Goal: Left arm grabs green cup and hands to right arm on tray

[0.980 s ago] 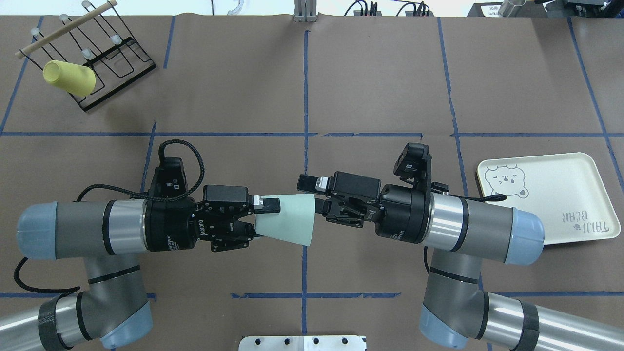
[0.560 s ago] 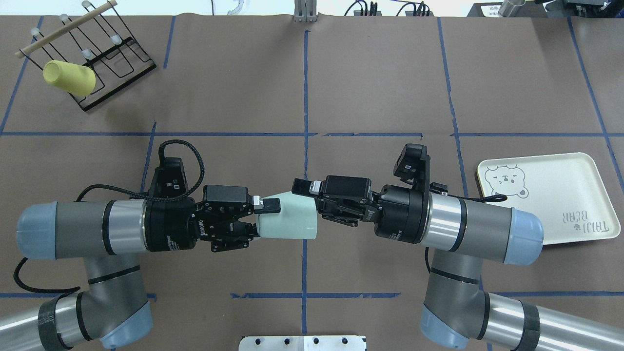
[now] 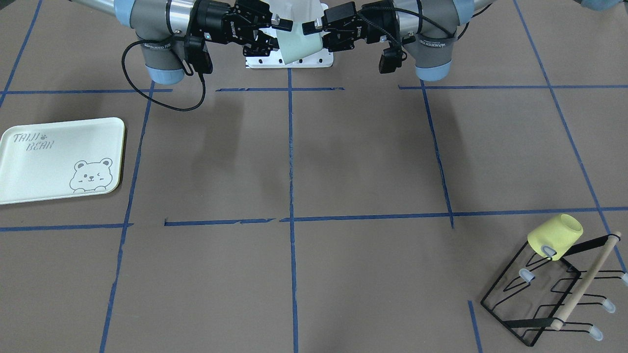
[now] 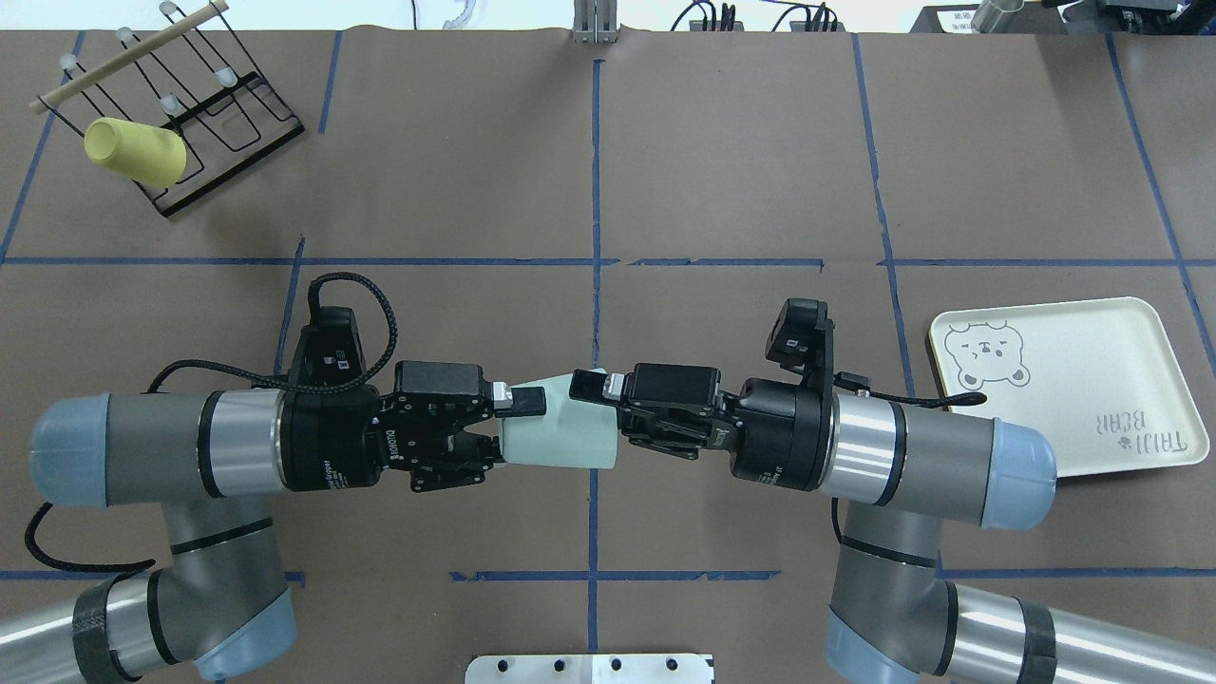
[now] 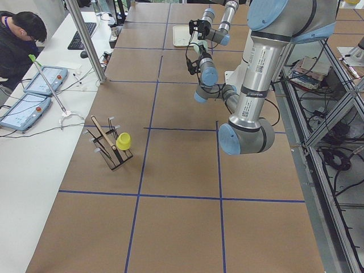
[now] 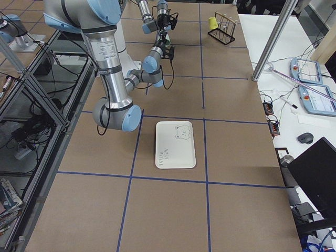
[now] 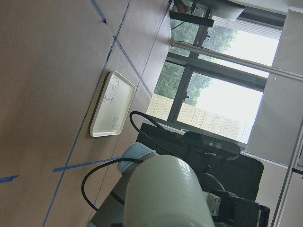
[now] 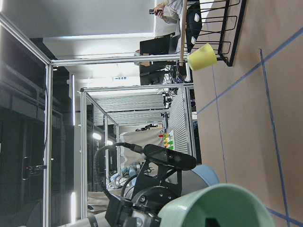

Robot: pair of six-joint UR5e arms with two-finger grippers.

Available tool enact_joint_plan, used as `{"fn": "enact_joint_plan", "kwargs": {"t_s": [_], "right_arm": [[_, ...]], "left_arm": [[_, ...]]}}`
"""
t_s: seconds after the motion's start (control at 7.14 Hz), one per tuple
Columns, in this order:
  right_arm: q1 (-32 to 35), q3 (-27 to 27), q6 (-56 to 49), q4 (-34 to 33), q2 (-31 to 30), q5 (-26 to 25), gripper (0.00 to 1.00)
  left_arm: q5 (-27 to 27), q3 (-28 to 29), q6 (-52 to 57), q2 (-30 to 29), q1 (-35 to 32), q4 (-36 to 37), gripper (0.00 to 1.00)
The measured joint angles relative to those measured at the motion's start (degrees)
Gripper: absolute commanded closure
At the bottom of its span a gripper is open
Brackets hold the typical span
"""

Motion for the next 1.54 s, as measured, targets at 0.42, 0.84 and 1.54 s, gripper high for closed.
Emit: {"fn": "enact_joint_plan", "kwargs": {"t_s": [0.42, 0.84, 1.54], "right_arm": [[-0.3, 0.1, 0.0, 0.0, 0.0, 0.1, 1.0], [-0.4, 0.2, -0.4, 0.0, 0.1, 0.4, 1.0], [-0.3, 0.5, -0.4, 0.1, 0.1, 0.3, 1.0]], "left_arm": [[0.0, -0.1, 0.0, 0.0, -0.1, 0.0, 0.65], [1.6, 0.2, 0.6, 0.1, -0.1, 0.0, 0.0], [5.5, 2.8, 1.0, 0.3, -5.3, 1.9, 0.0]]}}
